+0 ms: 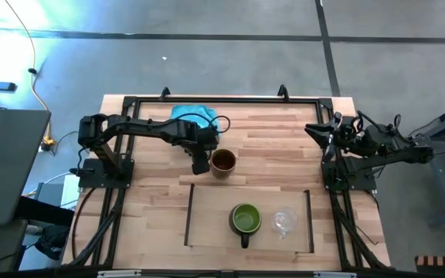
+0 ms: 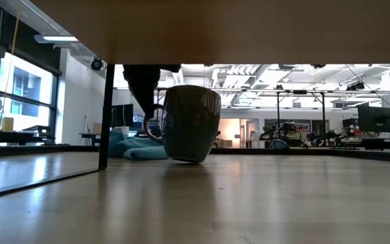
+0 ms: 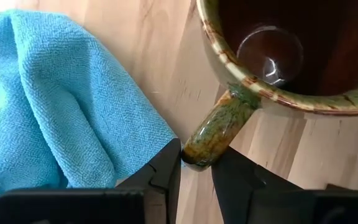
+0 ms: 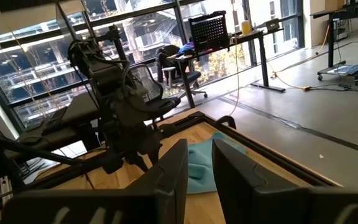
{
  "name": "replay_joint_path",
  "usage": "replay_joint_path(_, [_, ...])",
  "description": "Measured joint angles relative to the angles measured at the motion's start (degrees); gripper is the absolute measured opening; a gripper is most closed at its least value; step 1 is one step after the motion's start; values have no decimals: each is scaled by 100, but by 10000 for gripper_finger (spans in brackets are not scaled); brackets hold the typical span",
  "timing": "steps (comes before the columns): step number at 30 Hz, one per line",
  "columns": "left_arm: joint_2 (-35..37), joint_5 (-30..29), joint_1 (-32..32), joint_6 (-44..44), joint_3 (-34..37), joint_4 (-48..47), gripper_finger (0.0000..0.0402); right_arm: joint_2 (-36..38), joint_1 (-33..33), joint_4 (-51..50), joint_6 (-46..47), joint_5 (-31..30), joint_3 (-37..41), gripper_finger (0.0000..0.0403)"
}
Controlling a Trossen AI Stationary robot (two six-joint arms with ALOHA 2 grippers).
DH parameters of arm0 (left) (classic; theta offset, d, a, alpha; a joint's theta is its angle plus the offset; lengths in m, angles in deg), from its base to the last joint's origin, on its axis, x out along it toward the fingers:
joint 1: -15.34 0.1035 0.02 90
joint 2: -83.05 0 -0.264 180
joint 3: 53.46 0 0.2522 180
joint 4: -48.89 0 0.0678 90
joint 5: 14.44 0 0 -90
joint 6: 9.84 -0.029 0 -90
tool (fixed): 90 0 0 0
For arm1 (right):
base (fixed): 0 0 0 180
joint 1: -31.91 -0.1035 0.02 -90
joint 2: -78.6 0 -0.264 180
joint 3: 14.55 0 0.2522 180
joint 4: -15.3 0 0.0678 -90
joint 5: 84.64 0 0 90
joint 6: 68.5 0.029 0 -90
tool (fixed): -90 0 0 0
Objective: Stack small to large cups/mugs on shelf
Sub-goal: Put the brown mug on the shelf
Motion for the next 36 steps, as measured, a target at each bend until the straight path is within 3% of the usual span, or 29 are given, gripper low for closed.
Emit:
replay_joint_path(9, [0, 181, 0, -327, 0, -81, 74, 0, 0, -2, 105, 256, 0, 64])
replay_joint_path(16, [-2, 285, -2, -900, 0, -336, 74, 0, 0, -2, 147, 256, 0, 64])
replay_joint_path(36, [291, 334, 3, -1507, -1, -408, 74, 0, 0, -105, 147, 245, 0, 64])
